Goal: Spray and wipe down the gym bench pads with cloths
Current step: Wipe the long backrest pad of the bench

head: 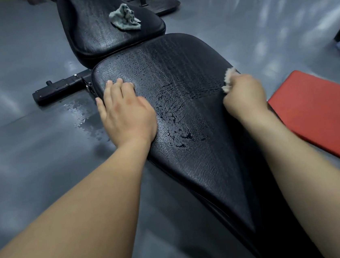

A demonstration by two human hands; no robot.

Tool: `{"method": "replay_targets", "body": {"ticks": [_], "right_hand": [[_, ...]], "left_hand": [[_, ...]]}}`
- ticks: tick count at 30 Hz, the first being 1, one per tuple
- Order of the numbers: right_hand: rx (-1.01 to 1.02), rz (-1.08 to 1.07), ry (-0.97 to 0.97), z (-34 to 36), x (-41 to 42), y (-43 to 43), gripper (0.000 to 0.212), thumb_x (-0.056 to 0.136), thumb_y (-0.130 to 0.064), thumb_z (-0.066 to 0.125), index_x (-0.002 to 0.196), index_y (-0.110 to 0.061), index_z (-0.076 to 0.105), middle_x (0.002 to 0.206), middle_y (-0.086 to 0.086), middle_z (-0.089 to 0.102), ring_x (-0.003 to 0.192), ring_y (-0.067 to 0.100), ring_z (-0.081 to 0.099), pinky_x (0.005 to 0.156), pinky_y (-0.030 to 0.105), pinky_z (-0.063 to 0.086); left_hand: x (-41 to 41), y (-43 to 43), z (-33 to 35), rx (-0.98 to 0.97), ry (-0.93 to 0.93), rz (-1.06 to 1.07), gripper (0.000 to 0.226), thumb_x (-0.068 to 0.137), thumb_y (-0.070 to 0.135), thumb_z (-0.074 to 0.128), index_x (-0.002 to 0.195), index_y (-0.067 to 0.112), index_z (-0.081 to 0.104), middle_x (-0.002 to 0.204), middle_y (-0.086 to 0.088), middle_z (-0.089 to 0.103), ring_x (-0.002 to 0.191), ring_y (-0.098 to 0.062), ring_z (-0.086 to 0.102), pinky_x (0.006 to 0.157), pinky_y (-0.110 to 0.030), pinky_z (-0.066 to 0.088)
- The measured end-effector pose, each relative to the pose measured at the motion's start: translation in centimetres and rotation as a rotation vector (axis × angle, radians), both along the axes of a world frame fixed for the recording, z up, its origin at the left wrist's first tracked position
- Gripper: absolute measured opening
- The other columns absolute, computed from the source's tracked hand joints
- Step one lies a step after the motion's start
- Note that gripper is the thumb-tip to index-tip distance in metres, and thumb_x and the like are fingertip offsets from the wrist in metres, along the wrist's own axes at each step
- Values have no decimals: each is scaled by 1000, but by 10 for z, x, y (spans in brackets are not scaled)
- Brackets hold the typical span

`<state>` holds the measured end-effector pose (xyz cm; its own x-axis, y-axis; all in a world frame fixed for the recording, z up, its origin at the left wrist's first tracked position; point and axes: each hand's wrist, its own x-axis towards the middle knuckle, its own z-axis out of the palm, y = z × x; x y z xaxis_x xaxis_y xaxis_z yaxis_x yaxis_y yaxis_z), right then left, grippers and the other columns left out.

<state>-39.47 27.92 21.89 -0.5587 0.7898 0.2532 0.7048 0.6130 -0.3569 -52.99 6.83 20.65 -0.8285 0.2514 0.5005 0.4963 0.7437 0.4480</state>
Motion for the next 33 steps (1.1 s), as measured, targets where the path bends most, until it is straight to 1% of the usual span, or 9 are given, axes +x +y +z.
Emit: {"method": "replay_targets", "body": {"ticks": [3,7,11,16,20,24,29,31,33], "right_hand": [[100,194,17,-1,-26,-45,47,83,-7,53,130,-7,58,129,14,62,117,37,54,96,35,45],[99,412,48,-1,-33,-57,33,82,-8,49,111,-16,62,133,1,60,118,32,51,91,37,48],[37,227,36,-4,-7,-9,35,67,-15,36,94,-18,59,111,9,64,105,36,58,78,34,49],[-14,-41,-35,-6,10,10,36,85,-5,49,120,-6,57,113,23,63,107,45,57,79,38,43],[88,190,-8,0,-17,-51,53,88,-9,54,140,-9,51,132,13,61,120,36,53,98,35,44],[101,419,7,1,-25,-70,38,89,-14,52,126,-13,60,136,4,57,123,33,50,96,39,48],[-8,133,-28,-7,15,0,43,71,-14,40,108,-11,61,121,15,61,113,40,55,85,37,45],[-45,19,-34,-11,24,12,30,76,-6,43,102,-9,57,115,20,60,108,43,55,78,35,38],[-20,-6,-26,-12,18,1,35,82,-4,48,115,-6,59,122,20,61,114,43,54,84,35,40]], "left_hand": [[1,1,0,-2,-1,-4,45,92,27,34,129,18,59,154,-1,47,151,-22,27,126,-47,10],[1,1,1,-3,0,-1,47,92,26,33,130,17,59,154,-1,47,151,-21,27,127,-46,10],[0,0,1,3,5,-6,45,93,26,35,129,17,59,153,-2,47,151,-21,27,126,-46,10],[0,0,-1,10,4,-6,42,94,24,36,129,17,59,153,-2,47,151,-22,27,127,-46,9],[0,0,0,6,2,-3,43,94,24,36,129,17,59,153,-2,47,151,-22,27,127,-46,9],[1,0,2,-1,-4,-4,42,94,24,37,130,17,58,154,-2,47,151,-22,27,126,-47,11],[2,0,3,-1,-9,-5,41,96,22,38,131,16,58,154,-2,46,152,-22,26,127,-47,10],[1,0,1,2,-4,-3,43,94,24,37,131,16,58,154,-3,46,151,-22,27,126,-47,10],[2,-1,1,5,-2,-2,45,93,25,35,130,16,59,153,-3,47,151,-23,27,126,-47,10]]}}
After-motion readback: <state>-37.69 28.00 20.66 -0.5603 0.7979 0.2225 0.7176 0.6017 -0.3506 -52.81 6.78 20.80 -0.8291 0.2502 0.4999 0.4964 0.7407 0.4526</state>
